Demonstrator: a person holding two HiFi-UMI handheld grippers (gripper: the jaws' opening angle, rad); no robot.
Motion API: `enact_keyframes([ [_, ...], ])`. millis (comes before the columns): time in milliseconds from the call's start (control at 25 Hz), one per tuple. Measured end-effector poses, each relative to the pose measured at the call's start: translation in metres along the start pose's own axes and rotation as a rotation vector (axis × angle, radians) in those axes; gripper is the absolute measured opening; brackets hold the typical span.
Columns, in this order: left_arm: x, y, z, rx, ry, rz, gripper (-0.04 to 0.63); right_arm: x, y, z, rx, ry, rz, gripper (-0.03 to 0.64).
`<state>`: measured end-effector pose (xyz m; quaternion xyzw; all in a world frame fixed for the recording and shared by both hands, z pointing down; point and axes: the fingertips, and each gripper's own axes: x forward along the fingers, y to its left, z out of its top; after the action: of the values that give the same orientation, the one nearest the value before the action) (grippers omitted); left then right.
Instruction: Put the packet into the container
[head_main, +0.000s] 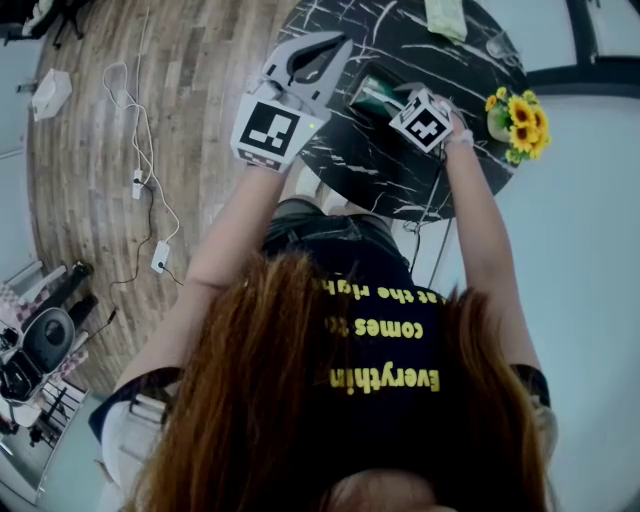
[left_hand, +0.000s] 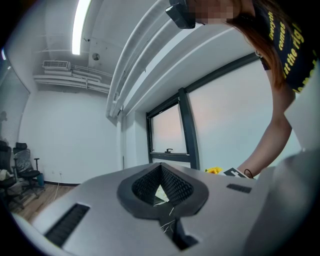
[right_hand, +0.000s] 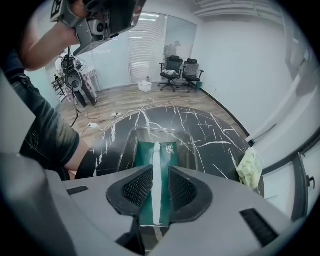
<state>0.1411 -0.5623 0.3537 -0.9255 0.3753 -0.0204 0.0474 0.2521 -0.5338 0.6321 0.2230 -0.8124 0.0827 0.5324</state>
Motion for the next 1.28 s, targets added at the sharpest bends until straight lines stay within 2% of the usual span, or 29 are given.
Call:
enact_keyframes([
  [120, -0.001, -0.002, 0.001, 0.001, -0.002, -0.005, 0.0, -0.004, -0.001, 0.003, 0.033, -0.019, -0.017, 0.059],
  [280, -0.001, -0.005, 0.0, -0.003, -0.002, -0.013, 0.0, -0.011, -0.005, 0.006, 0.078, -0.058, -0.06, 0.022],
  [480, 0.002, -0.01, -0.002, -0.005, -0.003, -0.029, 0.0, -0.025, -0.011, 0.016, 0.189, -0.155, -0.115, 0.017],
  [680, 0.006, -0.015, -0.002, -0.021, -0.002, -0.048, 0.0, -0.053, -0.021, 0.033, 0.337, -0.321, -0.203, 0.017],
  [840, 0.011, -0.017, 0.001, -0.028, -0.003, -0.054, 0.0, -0.095, -0.032, 0.057, 0.433, -0.523, -0.287, 0.017],
  [1160, 0.024, -0.027, -0.002, -0.038, 0.0, -0.093, 0.0, -0.19, -0.045, 0.095, 0.44, -0.829, -0.457, 0.017],
  [1280, 0.028, -0.031, -0.003, -0.04, -0.001, -0.106, 0.0, -0.218, -0.045, 0.104, 0.448, -0.911, -0.503, 0.017],
])
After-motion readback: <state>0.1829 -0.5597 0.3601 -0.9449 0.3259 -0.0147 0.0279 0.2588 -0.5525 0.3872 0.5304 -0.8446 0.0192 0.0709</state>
